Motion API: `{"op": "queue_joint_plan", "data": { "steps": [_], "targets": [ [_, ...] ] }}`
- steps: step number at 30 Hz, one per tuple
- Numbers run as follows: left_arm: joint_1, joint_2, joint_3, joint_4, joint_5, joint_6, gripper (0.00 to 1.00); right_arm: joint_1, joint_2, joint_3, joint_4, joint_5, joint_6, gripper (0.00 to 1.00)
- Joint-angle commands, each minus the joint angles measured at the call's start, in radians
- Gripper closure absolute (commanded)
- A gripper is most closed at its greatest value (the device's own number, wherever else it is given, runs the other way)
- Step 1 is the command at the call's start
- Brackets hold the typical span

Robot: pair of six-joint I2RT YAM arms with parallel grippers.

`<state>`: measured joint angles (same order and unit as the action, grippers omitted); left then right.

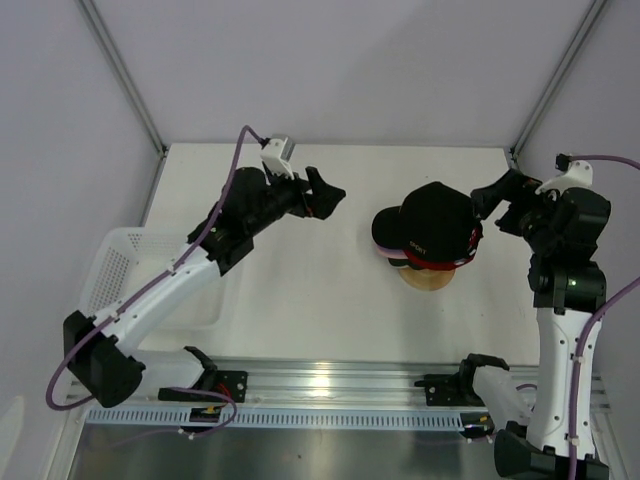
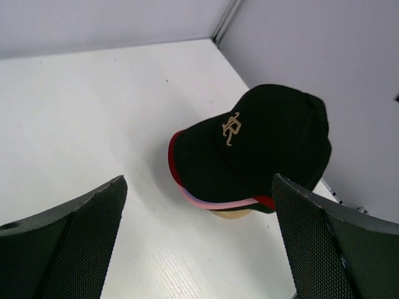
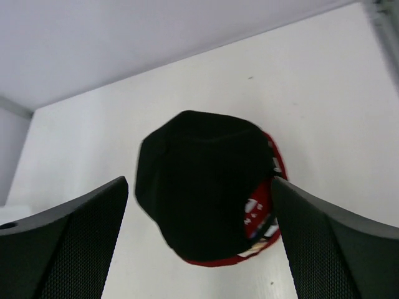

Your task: Stack the hats

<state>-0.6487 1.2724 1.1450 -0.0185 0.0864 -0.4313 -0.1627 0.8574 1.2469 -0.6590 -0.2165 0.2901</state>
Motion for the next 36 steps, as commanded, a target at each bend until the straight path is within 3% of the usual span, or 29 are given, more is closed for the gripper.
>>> {"op": "queue_joint_plan", "data": {
  "steps": [1, 4, 9, 12, 13, 15, 17, 18, 21, 22, 30, 36],
  "targets": [
    [0.001, -0.064, 0.053, -0.035, 0.023, 0.068, 0.01, 0.003, 0.06, 0.005, 0.139, -0.259, -0.011, 0.0],
    [0.015, -0.088, 0.094, -0.144, -0.051, 0.071, 0.0, 0.018, 0.086, -0.02, 0.244, -0.317, -0.005, 0.0],
    [0.154, -0.099, 0.108, -0.276, -0.018, -0.05, 0.01, 0.069, 0.098, -0.078, 0.402, -0.294, -0.011, 0.0],
    [0.318, -0.107, 0.029, -0.197, 0.279, -0.15, 0.01, 0.101, 0.1, -0.113, 0.465, -0.287, -0.032, 0.0],
    [0.407, -0.101, -0.032, -0.119, 0.472, -0.196, 0.0, 0.107, 0.106, -0.118, 0.473, -0.287, -0.037, 0.01],
    [0.477, -0.085, -0.071, -0.072, 0.587, -0.334, 0.01, 0.126, 0.115, -0.127, 0.478, -0.277, -0.045, 0.0],
    [0.538, -0.047, -0.067, -0.116, 0.648, -0.363, 0.15, 0.138, 0.132, -0.135, 0.487, -0.258, -0.045, 0.0],
    [0.549, -0.032, -0.047, -0.153, 0.654, -0.356, 0.17, 0.143, 0.137, -0.142, 0.492, -0.238, -0.04, 0.0],
    [0.575, 0.002, -0.031, -0.204, 0.671, -0.362, 0.7, 0.158, 0.16, -0.145, 0.501, -0.221, -0.035, 0.0],
    [0.583, 0.008, -0.033, -0.198, 0.676, -0.371, 0.99, 0.16, 0.164, -0.144, 0.501, -0.207, -0.029, 0.0],
    [0.62, 0.039, -0.015, -0.27, 0.622, -0.534, 0.99, 0.187, 0.16, -0.161, 0.529, -0.159, -0.009, 0.0],
    [0.626, 0.071, 0.085, -0.523, 0.539, -0.566, 0.99, 0.189, 0.155, -0.172, 0.513, -0.133, -0.003, 0.01]
  ]
}}
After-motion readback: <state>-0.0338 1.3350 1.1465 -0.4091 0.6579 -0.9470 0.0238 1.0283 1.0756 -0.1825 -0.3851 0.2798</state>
